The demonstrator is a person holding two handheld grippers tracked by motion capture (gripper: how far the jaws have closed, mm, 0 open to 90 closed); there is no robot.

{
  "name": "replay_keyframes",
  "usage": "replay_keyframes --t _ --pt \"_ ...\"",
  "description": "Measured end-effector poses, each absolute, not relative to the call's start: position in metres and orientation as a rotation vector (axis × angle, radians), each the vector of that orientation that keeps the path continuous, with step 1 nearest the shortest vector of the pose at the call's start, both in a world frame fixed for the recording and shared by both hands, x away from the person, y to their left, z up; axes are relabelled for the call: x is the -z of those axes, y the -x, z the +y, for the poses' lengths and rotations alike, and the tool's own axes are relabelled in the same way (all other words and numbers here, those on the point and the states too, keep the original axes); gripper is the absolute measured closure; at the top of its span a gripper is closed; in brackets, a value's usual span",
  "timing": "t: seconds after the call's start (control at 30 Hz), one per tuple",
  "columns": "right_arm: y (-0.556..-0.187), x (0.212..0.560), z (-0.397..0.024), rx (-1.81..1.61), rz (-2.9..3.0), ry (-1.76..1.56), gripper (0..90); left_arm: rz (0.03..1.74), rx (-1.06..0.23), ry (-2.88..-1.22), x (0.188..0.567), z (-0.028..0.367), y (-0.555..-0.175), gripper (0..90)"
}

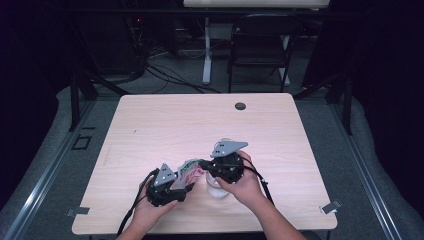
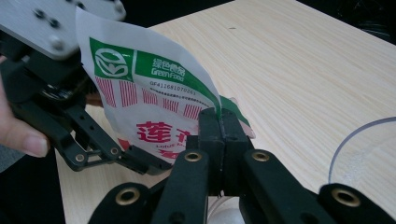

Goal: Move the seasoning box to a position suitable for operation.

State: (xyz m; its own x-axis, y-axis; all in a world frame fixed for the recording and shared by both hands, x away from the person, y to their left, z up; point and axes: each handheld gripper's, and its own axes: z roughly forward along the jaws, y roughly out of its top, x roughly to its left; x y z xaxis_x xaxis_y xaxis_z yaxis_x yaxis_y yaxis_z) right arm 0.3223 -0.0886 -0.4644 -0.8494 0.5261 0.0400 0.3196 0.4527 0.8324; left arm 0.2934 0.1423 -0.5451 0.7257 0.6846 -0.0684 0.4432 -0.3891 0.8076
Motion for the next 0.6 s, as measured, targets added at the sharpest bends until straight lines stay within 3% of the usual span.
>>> replay_keyframes --t 0.13,0.6 --pt "-0.322 0.465 -0.088 -1.340 2.477 -0.726 89.5 0.860 -0.356 -2.029 0.550 0.147 -0.295 39.2" --pt "-0.323 0.469 -0.087 -1.347 2.486 -0.699 82.7 0.927 -0.399 -2.046 0.570 0.150 -0.300 25.5"
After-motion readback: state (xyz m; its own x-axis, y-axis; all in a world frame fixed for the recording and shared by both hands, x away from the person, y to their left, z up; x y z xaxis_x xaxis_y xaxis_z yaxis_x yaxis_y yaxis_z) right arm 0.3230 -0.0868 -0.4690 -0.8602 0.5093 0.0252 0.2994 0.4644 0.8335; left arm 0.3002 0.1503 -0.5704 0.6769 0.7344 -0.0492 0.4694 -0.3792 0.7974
